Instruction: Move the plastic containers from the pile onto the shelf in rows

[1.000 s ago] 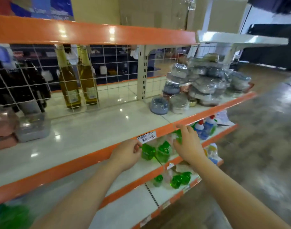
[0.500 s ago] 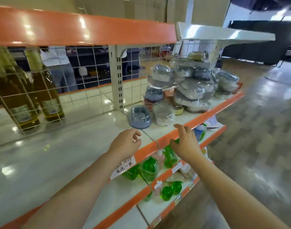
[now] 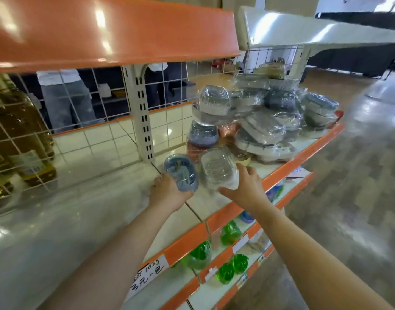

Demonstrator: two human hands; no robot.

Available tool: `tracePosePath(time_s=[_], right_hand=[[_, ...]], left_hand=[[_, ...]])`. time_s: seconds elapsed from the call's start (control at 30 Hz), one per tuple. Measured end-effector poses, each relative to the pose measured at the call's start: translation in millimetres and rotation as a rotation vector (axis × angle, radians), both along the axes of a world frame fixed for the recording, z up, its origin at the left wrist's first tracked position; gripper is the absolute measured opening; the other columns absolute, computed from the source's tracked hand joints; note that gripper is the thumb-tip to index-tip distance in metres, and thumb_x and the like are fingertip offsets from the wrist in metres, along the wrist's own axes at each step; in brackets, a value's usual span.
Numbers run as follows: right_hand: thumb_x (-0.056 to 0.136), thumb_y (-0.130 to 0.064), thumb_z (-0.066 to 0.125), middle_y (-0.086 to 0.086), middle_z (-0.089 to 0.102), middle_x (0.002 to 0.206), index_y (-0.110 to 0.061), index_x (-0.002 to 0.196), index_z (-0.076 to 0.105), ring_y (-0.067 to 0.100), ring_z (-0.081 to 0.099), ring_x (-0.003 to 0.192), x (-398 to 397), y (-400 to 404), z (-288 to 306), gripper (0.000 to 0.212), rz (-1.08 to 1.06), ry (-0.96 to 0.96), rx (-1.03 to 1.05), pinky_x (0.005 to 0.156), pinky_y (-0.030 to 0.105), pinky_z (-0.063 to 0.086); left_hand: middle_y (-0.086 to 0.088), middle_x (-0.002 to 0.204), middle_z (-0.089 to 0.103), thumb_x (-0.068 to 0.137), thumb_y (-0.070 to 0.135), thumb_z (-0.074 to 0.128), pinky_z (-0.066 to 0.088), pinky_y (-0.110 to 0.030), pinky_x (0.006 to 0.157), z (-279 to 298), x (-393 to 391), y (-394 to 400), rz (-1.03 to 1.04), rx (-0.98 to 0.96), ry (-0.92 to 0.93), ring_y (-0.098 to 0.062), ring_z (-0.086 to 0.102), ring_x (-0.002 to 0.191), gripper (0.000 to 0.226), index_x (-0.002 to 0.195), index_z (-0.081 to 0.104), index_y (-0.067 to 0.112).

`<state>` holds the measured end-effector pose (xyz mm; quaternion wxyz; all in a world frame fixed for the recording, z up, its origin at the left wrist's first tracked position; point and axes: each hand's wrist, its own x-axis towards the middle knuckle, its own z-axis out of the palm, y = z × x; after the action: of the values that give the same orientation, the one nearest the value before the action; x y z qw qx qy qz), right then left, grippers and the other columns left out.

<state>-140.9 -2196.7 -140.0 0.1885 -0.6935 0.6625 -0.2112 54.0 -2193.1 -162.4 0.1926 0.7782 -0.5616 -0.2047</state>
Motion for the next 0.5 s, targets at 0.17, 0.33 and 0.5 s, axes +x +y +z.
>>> tracePosePath(time_s=[0.17,0.33,0.5], right_hand=[[0.075,-0.044,0.075,0.010,0.021,0.150,-0.016,0.149,0.017,0.030,0.023,0.138,0.9,-27.0,-2.8,0.098,0.058,-0.029,0.047,0.110,0.040,0.027],[0.070,-0.047,0.077,0.011,0.021,0.149,-0.014,0.149,0.015,0.030,0.022,0.138,4.4,-47.7,-11.2,0.105,0.090,-0.085,0.073,0.112,0.040,0.025],[0.065,-0.045,0.081,0.015,0.022,0.148,-0.013,0.149,0.008,0.033,0.022,0.137,11.0,-57.9,-26.3,0.116,0.098,-0.117,0.055,0.111,0.040,0.025]], left_hand=[[-0.016,0.140,0.039,0.073,0.054,0.071,0.042,-0.037,0.097,-10.2,-12.7,-15.8,0.101,-0.034,0.021,-0.032,0.042,0.126,0.103,0.146,0.020,0.003],[-0.021,0.135,0.045,0.076,0.070,0.055,0.045,-0.041,0.095,-18.6,-10.2,-29.8,0.199,-0.091,-0.021,-0.035,0.046,0.122,0.101,0.142,0.025,0.000],[-0.018,0.131,0.050,0.069,0.073,0.060,0.047,-0.045,0.094,-27.4,-6.7,-37.1,0.232,-0.147,0.047,-0.034,0.051,0.118,0.105,0.140,0.030,0.001]])
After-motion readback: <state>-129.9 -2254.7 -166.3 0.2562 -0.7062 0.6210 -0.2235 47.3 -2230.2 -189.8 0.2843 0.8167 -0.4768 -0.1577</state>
